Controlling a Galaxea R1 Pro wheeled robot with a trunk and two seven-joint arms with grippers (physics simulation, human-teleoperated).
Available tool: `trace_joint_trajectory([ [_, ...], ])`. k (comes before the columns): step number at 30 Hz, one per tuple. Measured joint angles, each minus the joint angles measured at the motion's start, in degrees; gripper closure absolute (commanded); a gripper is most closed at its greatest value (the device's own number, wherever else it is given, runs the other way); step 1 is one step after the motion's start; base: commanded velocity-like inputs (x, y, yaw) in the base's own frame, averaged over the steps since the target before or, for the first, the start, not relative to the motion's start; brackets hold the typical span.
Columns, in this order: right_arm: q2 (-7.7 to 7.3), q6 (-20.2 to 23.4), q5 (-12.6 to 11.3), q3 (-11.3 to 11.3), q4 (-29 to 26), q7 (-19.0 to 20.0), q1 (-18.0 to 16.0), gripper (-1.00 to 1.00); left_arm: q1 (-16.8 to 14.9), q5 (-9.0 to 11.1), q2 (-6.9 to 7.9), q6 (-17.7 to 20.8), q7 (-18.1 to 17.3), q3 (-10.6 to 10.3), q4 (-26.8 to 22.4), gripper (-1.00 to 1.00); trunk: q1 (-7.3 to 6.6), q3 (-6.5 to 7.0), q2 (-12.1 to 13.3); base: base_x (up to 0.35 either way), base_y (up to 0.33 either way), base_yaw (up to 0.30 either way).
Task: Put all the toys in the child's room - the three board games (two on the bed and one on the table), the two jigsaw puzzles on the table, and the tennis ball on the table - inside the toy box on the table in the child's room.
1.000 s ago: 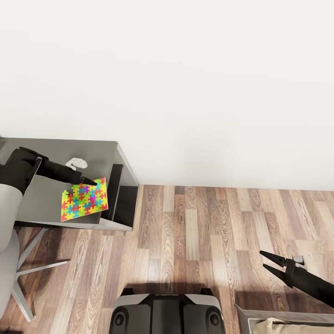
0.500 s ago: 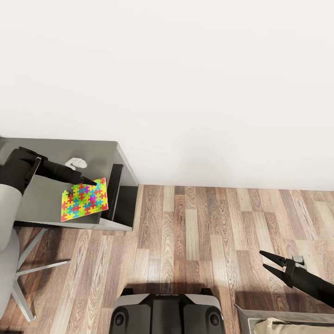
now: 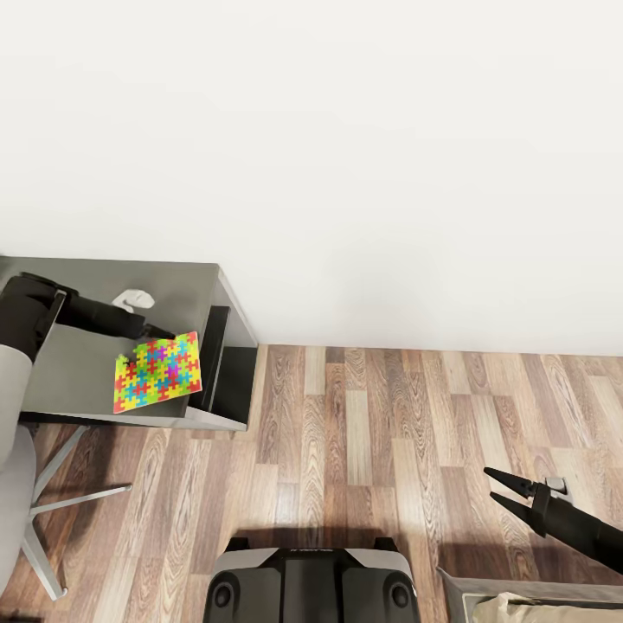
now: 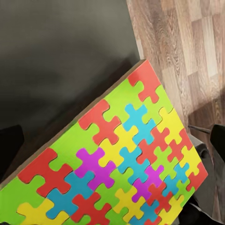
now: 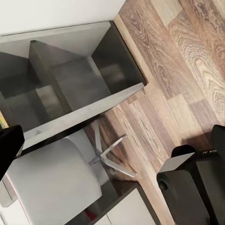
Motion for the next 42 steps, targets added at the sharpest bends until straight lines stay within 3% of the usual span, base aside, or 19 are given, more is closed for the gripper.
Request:
trace_joint_trajectory([
  [8, 0.00, 0.03, 0.00, 0.00, 0.01, 0.00, -0.01, -1.00, -0.31, 0.10, 0.03, 0.15, -0.23, 3.18, -0.59, -1.00, 0.00, 0.00, 0.00, 0.000, 0.000, 0.000],
  [13, 0.00, 0.03, 0.00, 0.00, 0.03, 0.00, -0.02, -1.00, -0.42, 0.08, 0.02, 0.55, -2.10, 4.21, -2.62, -1.00, 0.00, 0.00, 0.00, 0.000, 0.000, 0.000],
  [32, 0.00, 0.03, -0.08, -0.05, 0.02, 0.00, 0.01, -1.00, -0.46, -0.01, 0.02, 5.81, -10.42, 5.07, -10.28, -1.00, 0.00, 0.00, 0.00, 0.000, 0.000, 0.000],
  [42, 0.00, 0.03, -0.07, 0.00, -0.22, 0.00, 0.00, -1.00, 0.06, 0.03, -0.07, 10.17, -10.66, 5.08, -17.68, -1.00, 0.00, 0.00, 0.00, 0.000, 0.000, 0.000],
])
